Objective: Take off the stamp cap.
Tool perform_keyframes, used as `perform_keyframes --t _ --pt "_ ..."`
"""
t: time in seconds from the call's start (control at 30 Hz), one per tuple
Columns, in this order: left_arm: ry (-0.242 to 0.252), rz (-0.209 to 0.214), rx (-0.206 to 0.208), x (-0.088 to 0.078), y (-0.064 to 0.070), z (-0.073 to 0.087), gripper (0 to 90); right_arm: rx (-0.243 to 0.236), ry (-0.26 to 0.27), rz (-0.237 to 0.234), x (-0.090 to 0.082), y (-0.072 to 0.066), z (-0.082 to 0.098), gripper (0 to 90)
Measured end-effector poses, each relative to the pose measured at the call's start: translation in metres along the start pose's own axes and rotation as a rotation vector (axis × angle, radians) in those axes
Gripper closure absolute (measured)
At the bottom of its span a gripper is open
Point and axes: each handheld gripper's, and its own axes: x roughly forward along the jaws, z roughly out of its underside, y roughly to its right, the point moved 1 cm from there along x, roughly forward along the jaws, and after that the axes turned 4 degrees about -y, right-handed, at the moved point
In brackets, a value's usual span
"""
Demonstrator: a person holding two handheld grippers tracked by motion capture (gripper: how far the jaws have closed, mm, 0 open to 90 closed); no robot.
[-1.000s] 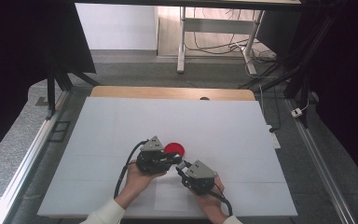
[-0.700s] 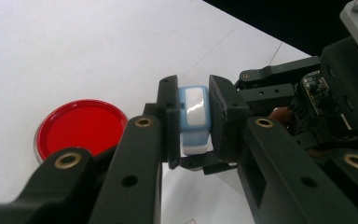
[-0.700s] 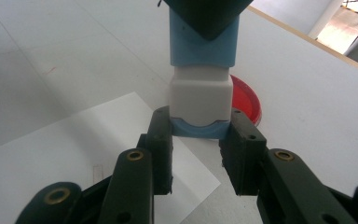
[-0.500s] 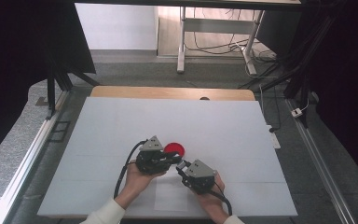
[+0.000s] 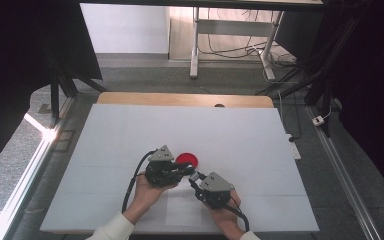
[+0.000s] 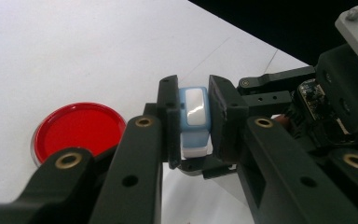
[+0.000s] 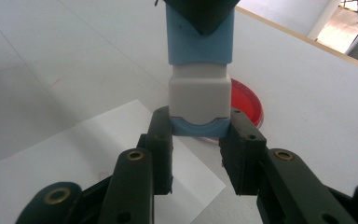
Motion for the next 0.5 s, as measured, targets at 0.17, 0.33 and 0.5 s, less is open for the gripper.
perform_keyframes --t 0.17,0.33,0.5 --pt "0.004 0.004 -0.005 -0.0001 -0.0007 0.0003 75.3 -0.015 -0.005 -0.005 0.0005 0.0005 0.0 65.4" --pt "0.009 0.009 -0.007 -0.0012 -0.0011 0.0001 75.3 -0.012 0.002 -0.003 -0.0007 0.0008 -0.0007 65.4" --pt "0.006 0.009 -0.005 -0.0013 -0.0013 0.0003 75.4 -0.011 0.004 -0.003 -0.0005 0.0 -0.0005 65.4"
